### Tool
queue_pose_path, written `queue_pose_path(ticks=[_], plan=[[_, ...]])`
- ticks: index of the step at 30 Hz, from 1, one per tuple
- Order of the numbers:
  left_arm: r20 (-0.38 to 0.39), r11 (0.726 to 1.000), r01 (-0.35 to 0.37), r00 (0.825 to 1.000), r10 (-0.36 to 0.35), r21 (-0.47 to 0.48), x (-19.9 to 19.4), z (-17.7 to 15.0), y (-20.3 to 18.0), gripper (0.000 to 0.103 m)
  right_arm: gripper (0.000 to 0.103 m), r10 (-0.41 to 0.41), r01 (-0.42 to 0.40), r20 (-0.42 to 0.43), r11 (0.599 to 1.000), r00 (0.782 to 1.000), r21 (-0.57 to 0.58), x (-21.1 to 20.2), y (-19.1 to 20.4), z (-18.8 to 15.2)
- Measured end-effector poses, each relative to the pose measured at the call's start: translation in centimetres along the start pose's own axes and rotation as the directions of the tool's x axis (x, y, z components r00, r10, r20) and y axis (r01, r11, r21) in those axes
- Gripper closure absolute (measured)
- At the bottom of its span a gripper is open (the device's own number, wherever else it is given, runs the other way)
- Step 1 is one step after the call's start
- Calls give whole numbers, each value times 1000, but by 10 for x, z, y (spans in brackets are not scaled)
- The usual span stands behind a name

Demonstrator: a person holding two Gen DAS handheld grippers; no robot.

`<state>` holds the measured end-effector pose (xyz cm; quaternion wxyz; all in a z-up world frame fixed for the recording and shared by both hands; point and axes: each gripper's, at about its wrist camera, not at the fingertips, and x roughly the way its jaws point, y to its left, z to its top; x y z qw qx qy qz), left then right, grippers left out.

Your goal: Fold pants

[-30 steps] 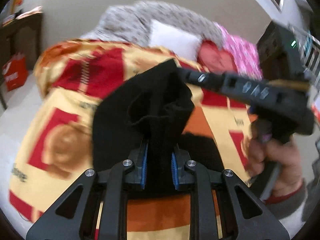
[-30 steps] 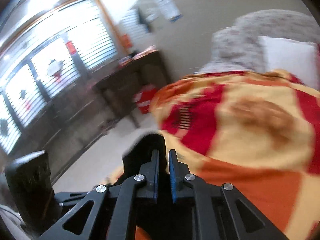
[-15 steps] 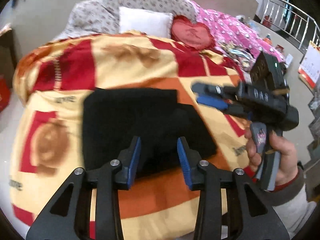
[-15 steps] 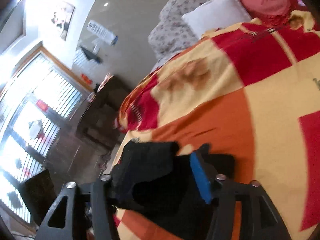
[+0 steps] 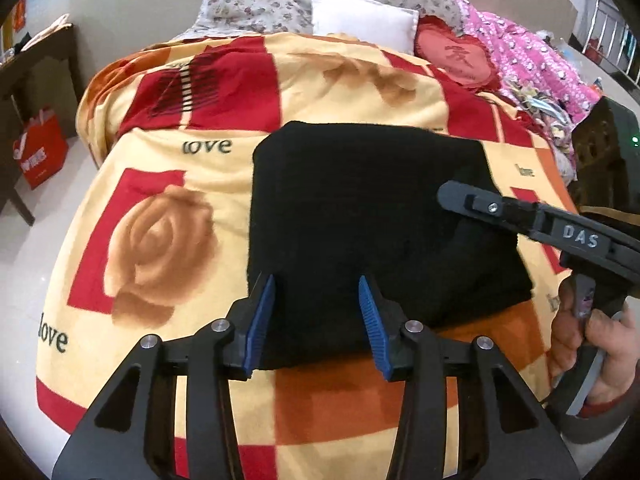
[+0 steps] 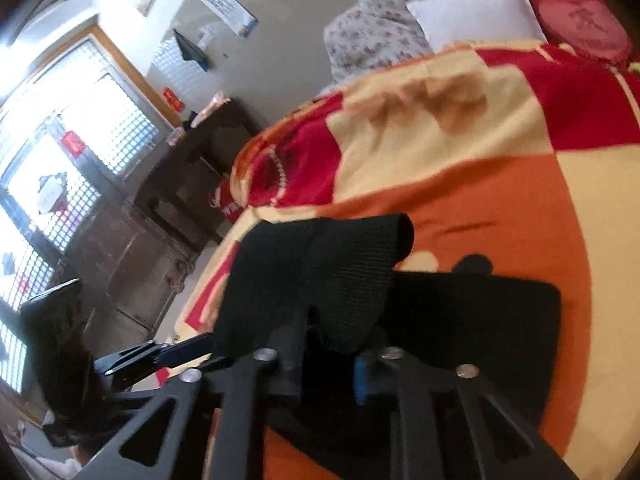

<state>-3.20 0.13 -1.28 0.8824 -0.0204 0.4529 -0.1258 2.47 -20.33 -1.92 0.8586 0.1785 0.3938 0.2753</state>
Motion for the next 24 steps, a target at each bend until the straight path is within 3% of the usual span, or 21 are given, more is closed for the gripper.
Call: queue_pose_path(ticks=[5,9,12,13,16,19,24], plan=[[11,995,99,995,-100,11,-14,14,-14,61,89,-83,86,47,994,995,-71,-41,1,4],[6,996,90,996,-90,8,-6,17,-23,51,89,-211,211,25,977,977,-13,-46,-35,0],[-64,998,54,997,-53,12,16,14,-25,51,79,-203,204,-16,977,979,62,-36,-56,0],[-68,998,54,996,-53,12,16,15,-24,51,72,-228,228,-9,972,974,49,-41,-53,2],[-23,998,55,998,-55,-1,1,26,-20,51,71,-295,297,68,955,953,-19,-62,-37,14],[17,1000,18,1000,-18,7,-4,42,-21,51,71,-214,221,118,974,970,-50,-71,-25,20],[-32,999,-21,999,22,33,28,53,-29,51,71,-230,228,-2,966,973,-121,-21,-18,16]])
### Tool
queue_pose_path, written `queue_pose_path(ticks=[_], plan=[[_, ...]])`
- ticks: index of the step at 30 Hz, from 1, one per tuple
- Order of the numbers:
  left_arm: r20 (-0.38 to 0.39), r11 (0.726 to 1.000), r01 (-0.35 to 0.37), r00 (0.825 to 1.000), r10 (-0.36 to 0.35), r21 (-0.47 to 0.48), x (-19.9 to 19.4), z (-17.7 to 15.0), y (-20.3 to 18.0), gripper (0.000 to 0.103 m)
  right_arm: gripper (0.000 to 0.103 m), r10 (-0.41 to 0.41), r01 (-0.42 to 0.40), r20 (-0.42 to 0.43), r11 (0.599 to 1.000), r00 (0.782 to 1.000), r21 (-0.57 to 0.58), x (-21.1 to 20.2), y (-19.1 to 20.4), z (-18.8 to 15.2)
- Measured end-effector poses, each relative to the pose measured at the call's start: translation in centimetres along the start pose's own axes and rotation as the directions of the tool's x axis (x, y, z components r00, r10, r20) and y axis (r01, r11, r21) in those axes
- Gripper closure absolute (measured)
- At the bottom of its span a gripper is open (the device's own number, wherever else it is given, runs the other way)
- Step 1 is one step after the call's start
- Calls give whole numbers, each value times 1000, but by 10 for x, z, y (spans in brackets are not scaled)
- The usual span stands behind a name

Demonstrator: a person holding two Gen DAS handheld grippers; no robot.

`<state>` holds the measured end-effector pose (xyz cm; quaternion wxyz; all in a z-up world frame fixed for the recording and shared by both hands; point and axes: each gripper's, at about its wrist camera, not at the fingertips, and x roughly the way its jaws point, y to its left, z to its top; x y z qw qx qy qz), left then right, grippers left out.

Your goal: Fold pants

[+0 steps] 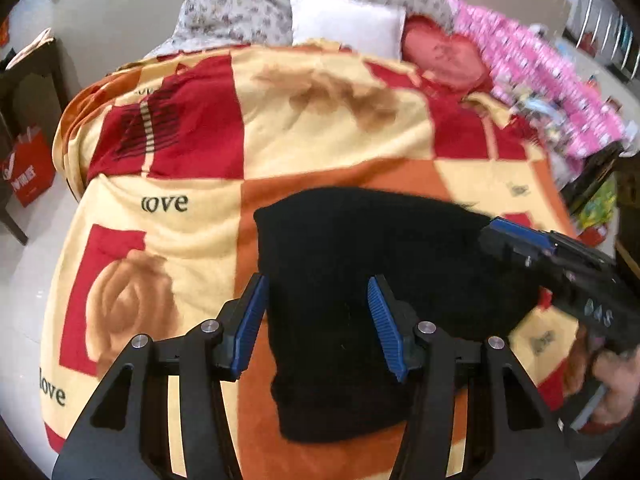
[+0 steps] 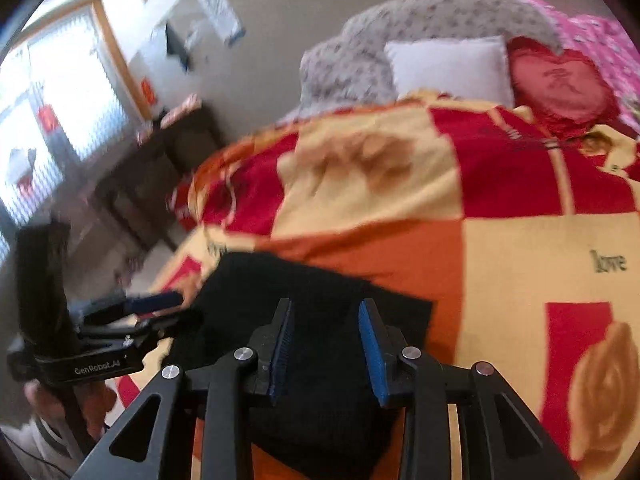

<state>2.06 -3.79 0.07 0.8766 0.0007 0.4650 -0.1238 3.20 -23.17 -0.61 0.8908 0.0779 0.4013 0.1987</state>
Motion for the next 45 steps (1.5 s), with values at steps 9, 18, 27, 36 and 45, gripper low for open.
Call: queue_pose_path(ticks=[9,18,27,36,45], plan=[[-34,997,16,999,-19,-78,23,-2,15,33,71,-80,76,-56,994,995,-75,4,9,-10],[-21,997,4,1000,-5,-75,19,-8,10,33,70,-97,92,-74,993,993,-68,-27,13,-51],[-21,998,-21,1000,20,-57,8,-11,3,33,68,-114,111,-53,992,992,-57,-46,13,-47],[3,997,-29,1000,30,-73,-11,-27,6,33,66,-126,125,-61,992,990,-22,-40,9,-53],[-27,991,55,998,-59,-121,5,-42,8,30,57,-129,131,-86,991,988,27,-23,-1,-66]])
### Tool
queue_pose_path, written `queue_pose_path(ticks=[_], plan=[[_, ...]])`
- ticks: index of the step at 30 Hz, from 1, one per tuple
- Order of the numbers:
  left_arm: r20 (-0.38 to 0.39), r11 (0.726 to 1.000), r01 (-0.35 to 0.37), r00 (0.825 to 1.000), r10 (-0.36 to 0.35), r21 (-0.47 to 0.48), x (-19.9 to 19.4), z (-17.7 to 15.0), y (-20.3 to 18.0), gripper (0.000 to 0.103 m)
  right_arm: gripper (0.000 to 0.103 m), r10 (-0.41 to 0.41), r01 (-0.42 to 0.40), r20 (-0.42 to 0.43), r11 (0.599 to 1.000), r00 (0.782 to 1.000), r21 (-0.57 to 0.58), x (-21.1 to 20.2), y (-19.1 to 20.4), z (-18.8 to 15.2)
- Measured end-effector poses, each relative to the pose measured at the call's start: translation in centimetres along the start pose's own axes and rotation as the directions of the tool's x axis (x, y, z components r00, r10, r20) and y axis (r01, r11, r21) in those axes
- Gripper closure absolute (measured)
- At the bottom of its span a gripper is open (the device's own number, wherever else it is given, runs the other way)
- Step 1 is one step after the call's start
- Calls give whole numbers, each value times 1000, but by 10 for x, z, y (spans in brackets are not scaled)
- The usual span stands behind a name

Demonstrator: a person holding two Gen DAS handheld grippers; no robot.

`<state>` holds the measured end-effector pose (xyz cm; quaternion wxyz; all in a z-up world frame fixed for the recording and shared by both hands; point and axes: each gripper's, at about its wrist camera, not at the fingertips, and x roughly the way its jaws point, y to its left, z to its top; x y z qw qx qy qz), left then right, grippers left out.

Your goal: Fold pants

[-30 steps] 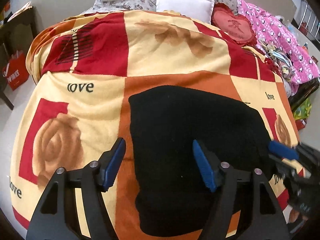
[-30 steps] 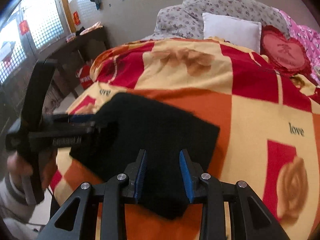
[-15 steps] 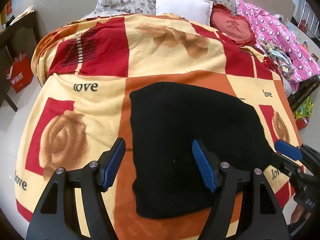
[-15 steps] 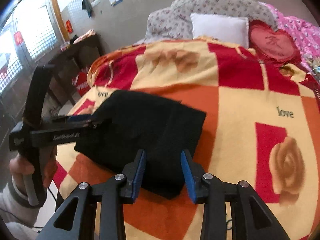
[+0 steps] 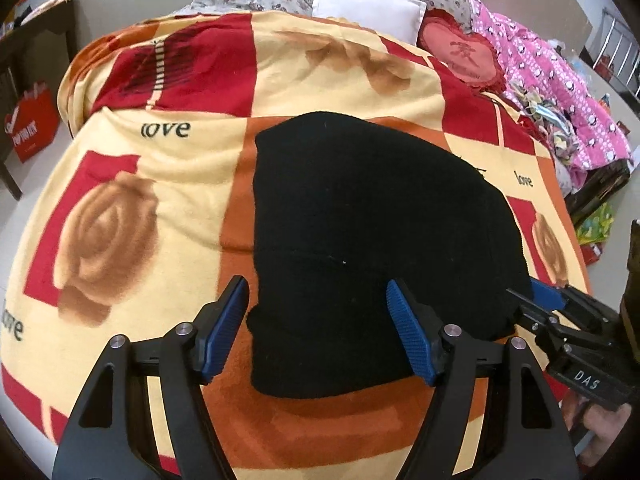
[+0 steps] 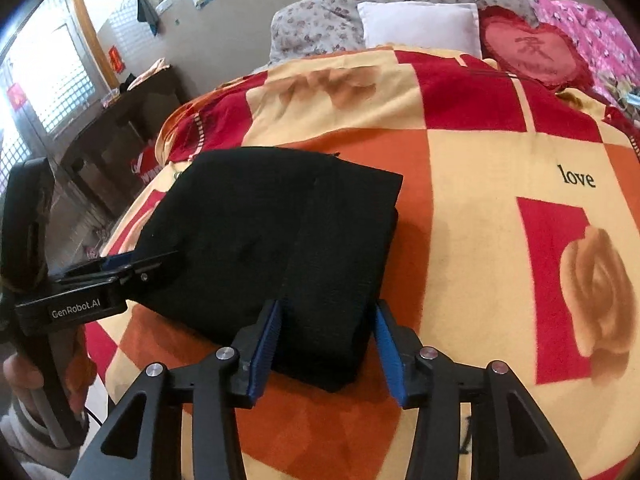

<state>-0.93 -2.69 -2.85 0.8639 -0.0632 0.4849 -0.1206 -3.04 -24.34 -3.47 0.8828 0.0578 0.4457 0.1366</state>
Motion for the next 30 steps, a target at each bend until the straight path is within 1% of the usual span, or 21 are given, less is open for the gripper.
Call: queue_pose_path(ticks=[3,6,8,10,13,15,19,21,23,24,26,27,30], plan=[[-20,1000,25,999,-26,-17,1,2,3,30,56,7,-7,0,1000,1000,17,1,-1,-1],[-24,1000,25,999,-25,4,1,3,1,30,56,9,-9,-10,1000,1000,19,-2,-2,2],[-23,1000,15,1000,-15,12,2,2,-1,24,56,8,-8,-1,1000,1000,8,-6,-1,3],[-20,1000,9,1000,-9,10,4,0,-2,24,56,11,-11,-9,1000,1000,-5,-3,-1,2],[-22,1000,13,1000,-13,-3,7,-1,0,23,54,44,-44,-3,998,999,40,4,-8,-2],[-27,1000,13,1000,-13,-2,7,0,-1,23,54,50,-50,-3,998,999,44,3,-9,-2],[-47,1000,11,999,-10,27,4,5,-6,23,54,79,-77,-15,994,997,71,-2,-14,0],[-52,999,30,998,-28,43,-2,8,-8,23,53,84,-83,0,994,996,75,-10,-17,2],[-44,998,48,998,-46,43,-8,11,-7,23,50,87,-88,19,992,996,87,-15,-21,5],[-38,998,52,998,-50,40,-11,13,-6,23,49,94,-96,25,991,995,95,-16,-23,6],[-28,998,51,998,-51,27,-15,16,0,23,41,115,-117,22,984,993,132,-13,-29,9],[-24,998,52,998,-52,17,-16,18,3,23,41,124,-126,21,980,992,151,-11,-32,9],[-39,999,46,998,-47,-13,-15,21,15,23,41,199,-201,31,955,979,218,-5,-40,10]])
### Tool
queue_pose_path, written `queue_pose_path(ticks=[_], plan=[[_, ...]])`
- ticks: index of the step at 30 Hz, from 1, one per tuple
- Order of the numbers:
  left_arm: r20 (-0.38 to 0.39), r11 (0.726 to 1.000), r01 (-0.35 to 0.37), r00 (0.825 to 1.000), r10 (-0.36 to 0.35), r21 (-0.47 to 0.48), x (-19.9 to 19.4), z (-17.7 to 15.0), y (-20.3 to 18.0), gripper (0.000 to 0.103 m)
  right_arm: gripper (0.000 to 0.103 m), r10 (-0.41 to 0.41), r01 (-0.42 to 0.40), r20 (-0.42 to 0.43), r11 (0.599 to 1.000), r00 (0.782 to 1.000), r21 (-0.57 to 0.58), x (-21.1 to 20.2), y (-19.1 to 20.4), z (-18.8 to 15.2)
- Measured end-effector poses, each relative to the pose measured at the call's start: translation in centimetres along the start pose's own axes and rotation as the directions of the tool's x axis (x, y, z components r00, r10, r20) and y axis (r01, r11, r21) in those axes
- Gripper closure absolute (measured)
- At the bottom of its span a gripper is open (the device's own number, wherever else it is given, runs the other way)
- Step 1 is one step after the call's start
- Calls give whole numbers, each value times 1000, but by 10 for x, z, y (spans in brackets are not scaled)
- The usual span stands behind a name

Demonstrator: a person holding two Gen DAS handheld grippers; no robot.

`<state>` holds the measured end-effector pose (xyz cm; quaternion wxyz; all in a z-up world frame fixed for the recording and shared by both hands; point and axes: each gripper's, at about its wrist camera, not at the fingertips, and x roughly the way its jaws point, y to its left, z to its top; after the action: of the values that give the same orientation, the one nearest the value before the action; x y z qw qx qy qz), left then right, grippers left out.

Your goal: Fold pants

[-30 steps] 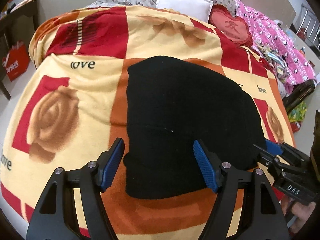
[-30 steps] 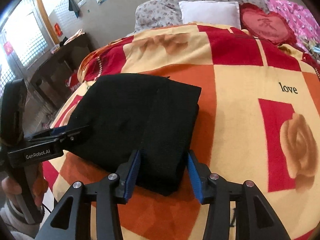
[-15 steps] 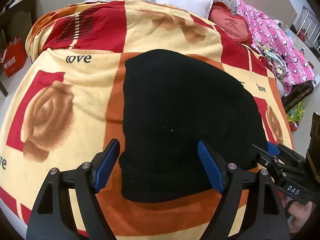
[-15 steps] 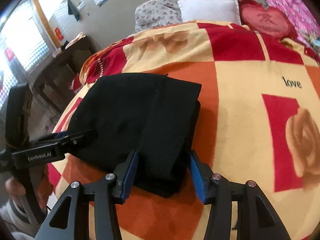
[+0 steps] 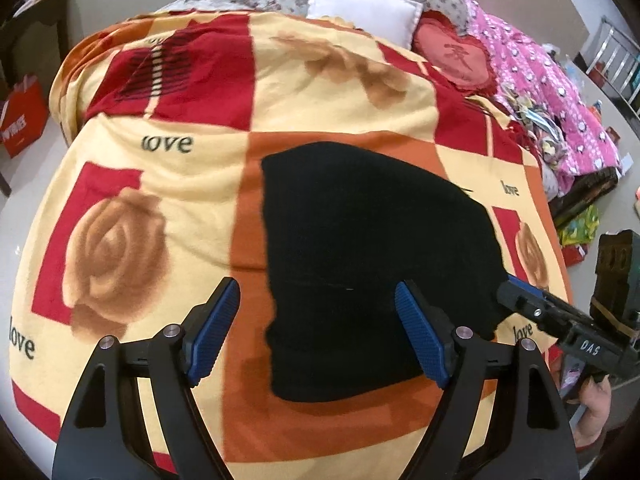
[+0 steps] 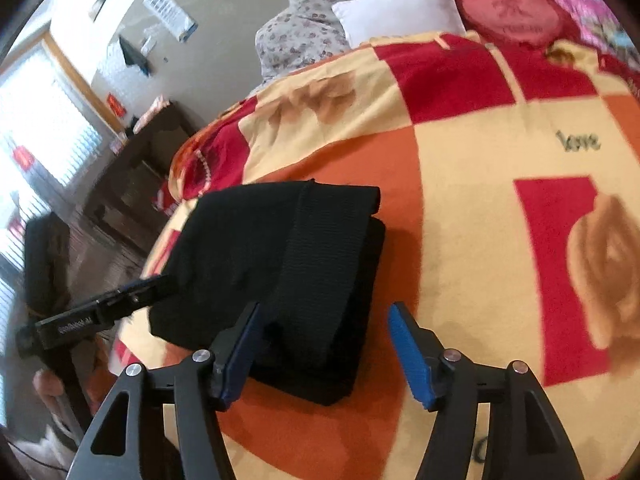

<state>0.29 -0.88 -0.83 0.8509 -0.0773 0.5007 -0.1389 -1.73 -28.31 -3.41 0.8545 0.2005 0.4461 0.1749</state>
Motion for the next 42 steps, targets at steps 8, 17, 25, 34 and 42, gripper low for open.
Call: queue_pose_path(ticks=[8,17,25,34,42], plan=[[-49,999,35,998,-36,-27,8,1,15,23,39,19,-19,-15,1000,1000,1,7,-7,5],[-88,992,122,988,-125,-46,28,6,16,21,37,80,-79,-75,997,994,13,29,-9,9],[-81,990,134,987,-137,-35,43,9,9,20,28,67,-69,-30,997,997,-41,42,2,13],[-25,989,118,993,-116,84,32,18,-20,36,57,46,-39,62,993,997,-109,22,16,25],[47,991,97,994,-101,89,31,73,-24,36,58,3,17,123,987,992,-161,29,30,84]])
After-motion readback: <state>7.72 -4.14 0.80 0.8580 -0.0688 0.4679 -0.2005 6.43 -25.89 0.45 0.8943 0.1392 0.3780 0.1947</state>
